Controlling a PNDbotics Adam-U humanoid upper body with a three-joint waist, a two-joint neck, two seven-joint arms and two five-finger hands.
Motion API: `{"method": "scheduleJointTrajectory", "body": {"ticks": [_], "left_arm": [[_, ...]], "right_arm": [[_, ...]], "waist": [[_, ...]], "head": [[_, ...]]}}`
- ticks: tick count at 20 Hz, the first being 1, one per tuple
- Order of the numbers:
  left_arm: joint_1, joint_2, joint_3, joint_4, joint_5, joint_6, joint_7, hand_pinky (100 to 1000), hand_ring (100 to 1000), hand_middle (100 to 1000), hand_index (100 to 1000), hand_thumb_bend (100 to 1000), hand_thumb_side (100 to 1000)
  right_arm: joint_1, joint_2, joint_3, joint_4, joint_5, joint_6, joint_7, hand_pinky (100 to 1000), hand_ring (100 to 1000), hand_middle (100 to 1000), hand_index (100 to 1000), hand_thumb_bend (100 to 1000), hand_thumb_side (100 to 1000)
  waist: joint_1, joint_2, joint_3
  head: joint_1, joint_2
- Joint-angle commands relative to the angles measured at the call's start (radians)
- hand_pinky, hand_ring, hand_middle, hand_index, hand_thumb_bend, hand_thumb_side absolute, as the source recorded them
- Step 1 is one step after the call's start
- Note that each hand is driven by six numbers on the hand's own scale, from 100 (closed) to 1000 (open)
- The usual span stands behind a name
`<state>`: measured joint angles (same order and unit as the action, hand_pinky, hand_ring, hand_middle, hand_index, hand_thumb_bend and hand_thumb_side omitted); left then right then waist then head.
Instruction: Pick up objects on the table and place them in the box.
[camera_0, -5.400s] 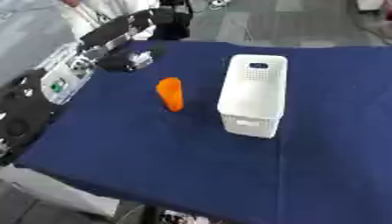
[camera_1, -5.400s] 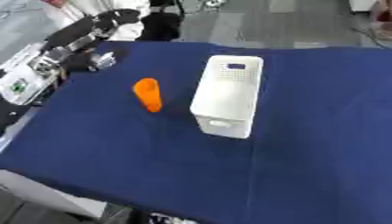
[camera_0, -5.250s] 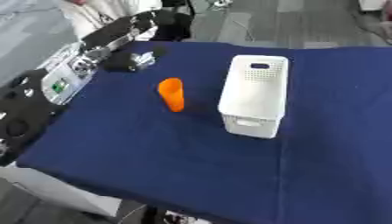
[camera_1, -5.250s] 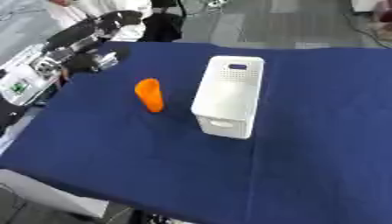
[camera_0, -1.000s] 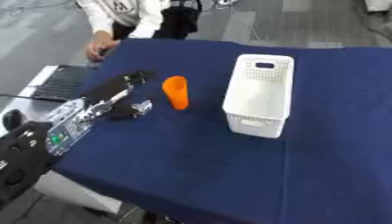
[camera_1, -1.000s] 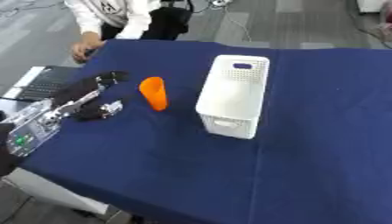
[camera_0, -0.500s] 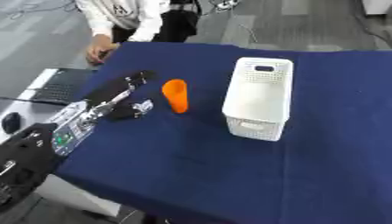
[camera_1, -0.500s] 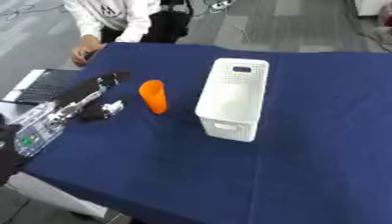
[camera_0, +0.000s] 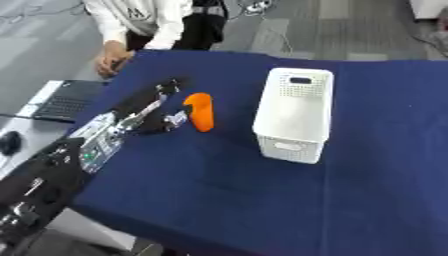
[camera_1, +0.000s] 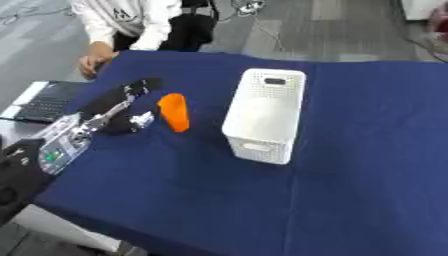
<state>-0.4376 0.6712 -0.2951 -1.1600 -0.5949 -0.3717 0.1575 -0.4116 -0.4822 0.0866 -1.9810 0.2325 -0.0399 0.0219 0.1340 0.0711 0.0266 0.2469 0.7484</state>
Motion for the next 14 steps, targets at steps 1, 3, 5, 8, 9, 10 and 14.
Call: {"method": "scheduleJointTrajectory", "body": {"ticks": [1,3,5,8,9,10,14], "left_arm": [[-0.026,0.013,0.02,0.021,-0.027,-0.016,0.002,1000,1000,1000,1000,189,1000],[-0.033,0.008,0.022,0.036,-0.039,-0.022,0.002,1000,1000,1000,1000,189,1000],[-0.036,0.004,0.024,0.048,-0.045,-0.029,0.003,1000,1000,1000,1000,188,1000],[-0.042,-0.004,0.027,0.064,-0.048,-0.038,0.004,1000,1000,1000,1000,190,1000],[-0.044,-0.006,0.027,0.068,-0.049,-0.042,0.004,1000,1000,1000,1000,190,1000],[-0.047,-0.008,0.027,0.072,-0.051,-0.045,0.003,1000,1000,1000,1000,190,1000],[-0.058,-0.017,0.027,0.089,-0.061,-0.057,-0.003,1000,1000,1000,1000,188,1000]], "right_arm": [[-0.018,-0.006,-0.005,-0.013,0.001,-0.002,-0.001,450,638,660,701,100,939],[-0.019,-0.006,-0.005,-0.013,0.0,-0.002,-0.001,450,639,660,701,100,939],[-0.019,-0.005,-0.005,-0.013,0.0,-0.002,0.0,450,639,660,701,100,939],[-0.021,-0.004,-0.004,-0.013,0.0,-0.003,0.0,450,639,660,701,100,938],[-0.021,-0.004,-0.004,-0.013,-0.001,-0.003,0.0,450,639,660,701,100,938],[-0.021,-0.004,-0.004,-0.013,-0.001,-0.003,0.0,450,639,660,701,100,938],[-0.022,-0.003,-0.004,-0.013,-0.001,-0.003,0.0,450,639,660,701,100,939]], "waist": [[-0.006,-0.009,-0.001],[-0.006,-0.009,-0.002],[-0.005,-0.008,-0.002],[-0.006,-0.008,-0.003],[-0.006,-0.008,-0.003],[-0.006,-0.008,-0.003],[-0.007,-0.007,-0.005]], "head": [[0.01,-0.005],[0.011,-0.005],[0.011,-0.006],[0.011,-0.01],[0.011,-0.012],[0.011,-0.013],[0.009,-0.016]]}}
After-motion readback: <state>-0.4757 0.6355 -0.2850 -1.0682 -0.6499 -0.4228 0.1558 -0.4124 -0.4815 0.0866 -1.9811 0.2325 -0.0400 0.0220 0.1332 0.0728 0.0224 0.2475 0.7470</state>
